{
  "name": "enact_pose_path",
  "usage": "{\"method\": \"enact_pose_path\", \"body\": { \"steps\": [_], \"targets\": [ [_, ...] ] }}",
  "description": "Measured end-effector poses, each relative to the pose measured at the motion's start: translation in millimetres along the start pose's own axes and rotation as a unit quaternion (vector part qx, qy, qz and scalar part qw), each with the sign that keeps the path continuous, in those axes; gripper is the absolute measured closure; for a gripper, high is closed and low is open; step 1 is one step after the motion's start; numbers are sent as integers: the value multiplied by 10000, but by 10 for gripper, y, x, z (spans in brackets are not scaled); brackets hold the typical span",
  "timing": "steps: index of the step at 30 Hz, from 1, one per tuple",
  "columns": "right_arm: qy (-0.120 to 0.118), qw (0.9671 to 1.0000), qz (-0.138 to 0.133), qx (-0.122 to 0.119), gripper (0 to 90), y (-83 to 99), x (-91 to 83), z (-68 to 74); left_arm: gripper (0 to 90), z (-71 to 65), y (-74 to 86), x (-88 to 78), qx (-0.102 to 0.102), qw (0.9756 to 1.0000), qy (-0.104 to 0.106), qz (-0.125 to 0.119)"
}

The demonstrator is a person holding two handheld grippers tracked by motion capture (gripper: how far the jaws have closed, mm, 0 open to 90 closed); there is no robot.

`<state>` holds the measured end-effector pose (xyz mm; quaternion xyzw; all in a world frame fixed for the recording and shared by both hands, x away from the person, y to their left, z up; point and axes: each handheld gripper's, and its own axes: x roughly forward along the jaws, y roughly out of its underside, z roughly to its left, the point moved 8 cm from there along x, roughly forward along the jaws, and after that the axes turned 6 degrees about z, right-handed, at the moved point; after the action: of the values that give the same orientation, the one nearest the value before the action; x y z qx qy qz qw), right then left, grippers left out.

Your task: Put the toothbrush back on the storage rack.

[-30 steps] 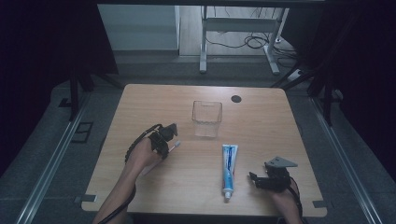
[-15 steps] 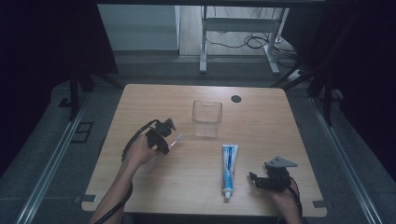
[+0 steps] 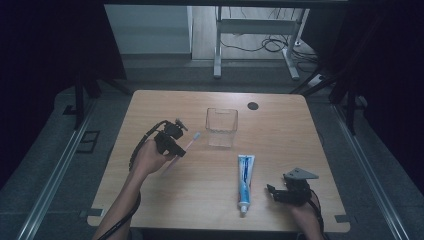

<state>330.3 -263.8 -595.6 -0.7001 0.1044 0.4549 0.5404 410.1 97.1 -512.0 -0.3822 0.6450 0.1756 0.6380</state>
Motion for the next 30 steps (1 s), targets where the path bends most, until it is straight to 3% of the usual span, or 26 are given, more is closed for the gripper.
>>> {"method": "enact_pose_path", "body": {
  "steps": [3,9,15,18,24,30],
  "targets": [
    [1,10000,-5,-9,201,-1,1,-2,795,-24,-71,-106,29,9996,-12,-266],
    [1,10000,-2,-9,201,-1,0,-2,795,-50,-159,-237,169,9986,-27,-510],
    [1,10000,-3,-8,201,-1,0,-2,795,-75,-284,-375,179,9964,-57,-827],
    [1,10000,-3,-8,201,-1,1,-1,795,-67,-387,-467,176,9936,-87,-1109],
    [-3,10000,-1,-5,201,0,0,0,795,-49,-520,-575,151,9900,-118,-1398],
    [-3,10000,-4,-9,200,-1,1,-1,795,-44,-730,-676,164,9839,-142,-1777]
  ]
}}
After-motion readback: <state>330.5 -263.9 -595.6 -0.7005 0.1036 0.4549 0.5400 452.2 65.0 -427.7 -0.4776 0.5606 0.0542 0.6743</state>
